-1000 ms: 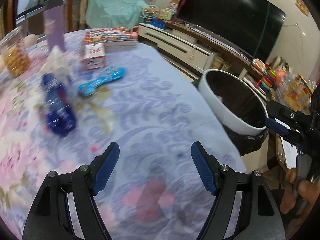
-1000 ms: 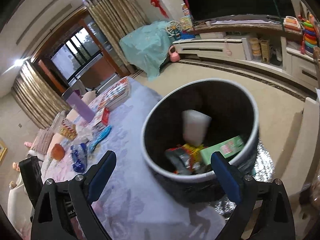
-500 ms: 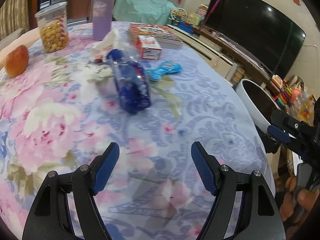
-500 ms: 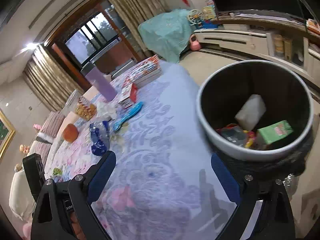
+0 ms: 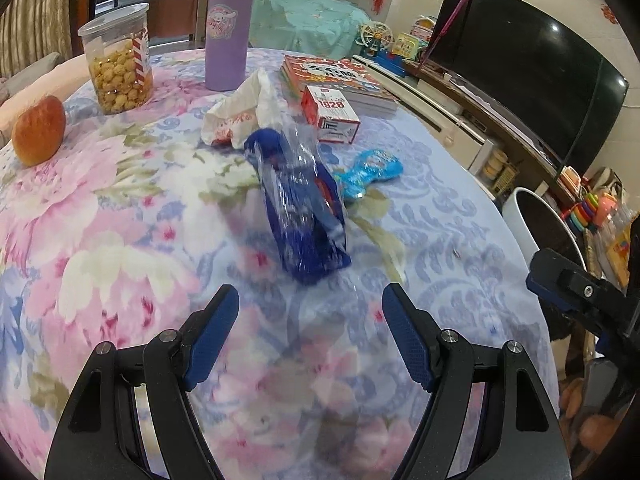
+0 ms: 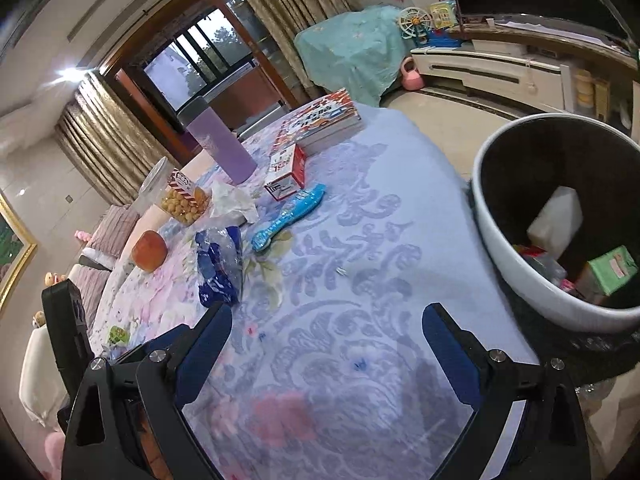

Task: Collect trash
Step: 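Move both open tools back toward the blue bag and candy pack, then grasp the blue plastic bag with the left tool while the right tool grasps the blue candy pack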

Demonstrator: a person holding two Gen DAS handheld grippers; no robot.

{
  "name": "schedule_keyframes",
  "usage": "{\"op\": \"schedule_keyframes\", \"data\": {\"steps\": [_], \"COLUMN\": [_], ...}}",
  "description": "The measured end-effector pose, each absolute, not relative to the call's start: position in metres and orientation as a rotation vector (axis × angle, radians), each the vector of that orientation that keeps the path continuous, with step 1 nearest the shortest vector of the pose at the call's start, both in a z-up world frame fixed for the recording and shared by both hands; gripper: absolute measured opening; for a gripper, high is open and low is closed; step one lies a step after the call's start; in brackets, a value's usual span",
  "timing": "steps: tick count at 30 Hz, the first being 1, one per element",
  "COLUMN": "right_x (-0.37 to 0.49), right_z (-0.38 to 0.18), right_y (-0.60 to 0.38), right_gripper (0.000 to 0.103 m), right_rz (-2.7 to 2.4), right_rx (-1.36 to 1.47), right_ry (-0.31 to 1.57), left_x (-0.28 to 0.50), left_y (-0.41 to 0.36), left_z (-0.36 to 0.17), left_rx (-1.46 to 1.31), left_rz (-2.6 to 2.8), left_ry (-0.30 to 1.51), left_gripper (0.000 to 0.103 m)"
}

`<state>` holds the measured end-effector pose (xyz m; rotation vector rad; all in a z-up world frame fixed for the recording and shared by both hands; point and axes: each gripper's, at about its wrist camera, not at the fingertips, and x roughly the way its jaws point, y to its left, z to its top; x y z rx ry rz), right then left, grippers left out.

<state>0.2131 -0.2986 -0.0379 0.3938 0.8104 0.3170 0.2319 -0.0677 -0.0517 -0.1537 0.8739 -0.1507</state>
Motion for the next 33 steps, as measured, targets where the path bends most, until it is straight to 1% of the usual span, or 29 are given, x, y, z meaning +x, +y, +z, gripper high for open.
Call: {"op": "schedule_keyframes", "data": {"steps": [11,13,14,15,16,18,20,24,26,28,32,33], "right_x": [0.270,0.280,0.286,0.291,0.296,0.306,0.315,0.329,0.337,0.340,0.345,0.346], "right_z": [-0.054,-0.056,-0.058,-0.060,-0.061,-0.064,-0.065,-0.065,-0.070,-0.072,-0.074,-0.075], "right_y": [-0.277,-0.272,-0.269,-0.266,-0.263,-0.255,-0.246,-0.226,-0.215,-0.208,-0.210,-0.211], "right_gripper": [0.097,0.097,0.097,0.097,0.097,0.097,0.096,0.095,0.089,0.088,0.064,0.059], "right_rz": [0.328,0.325,0.326,0.326,0.325,0.323,0.317,0.310,0.307,0.294,0.275,0.274], "right_rx": [0.425,0.423,0.423,0.420,0.415,0.398,0.374,0.309,0.256,0.213,0.199,0.202], "right_ry": [0.832,0.836,0.837,0.839,0.840,0.842,0.837,0.829,0.850,0.851,0.856,0.860], "left_x": [0.273,0.276,0.278,0.280,0.281,0.281,0.280,0.277,0.275,0.274,0.271,0.271], "left_y": [-0.055,-0.051,-0.048,-0.045,-0.041,-0.033,-0.027,-0.015,-0.014,-0.015,-0.016,-0.016], "left_z": [-0.057,-0.060,-0.061,-0.063,-0.065,-0.066,-0.065,-0.069,-0.068,-0.068,-0.067,-0.067], "left_rx": [-0.137,-0.131,-0.131,-0.132,-0.142,-0.159,-0.171,-0.219,-0.223,-0.217,-0.206,-0.208], "left_rz": [-0.112,-0.103,-0.104,-0.106,-0.110,-0.115,-0.111,-0.107,-0.102,-0.094,-0.081,-0.078], "left_ry": [0.869,0.867,0.868,0.875,0.876,0.868,0.857,0.840,0.832,0.827,0.820,0.819], "left_gripper": [0.076,0.068,0.057,0.050,0.047,0.034,0.028,0.026,0.026,0.026,0.026,0.026]}}
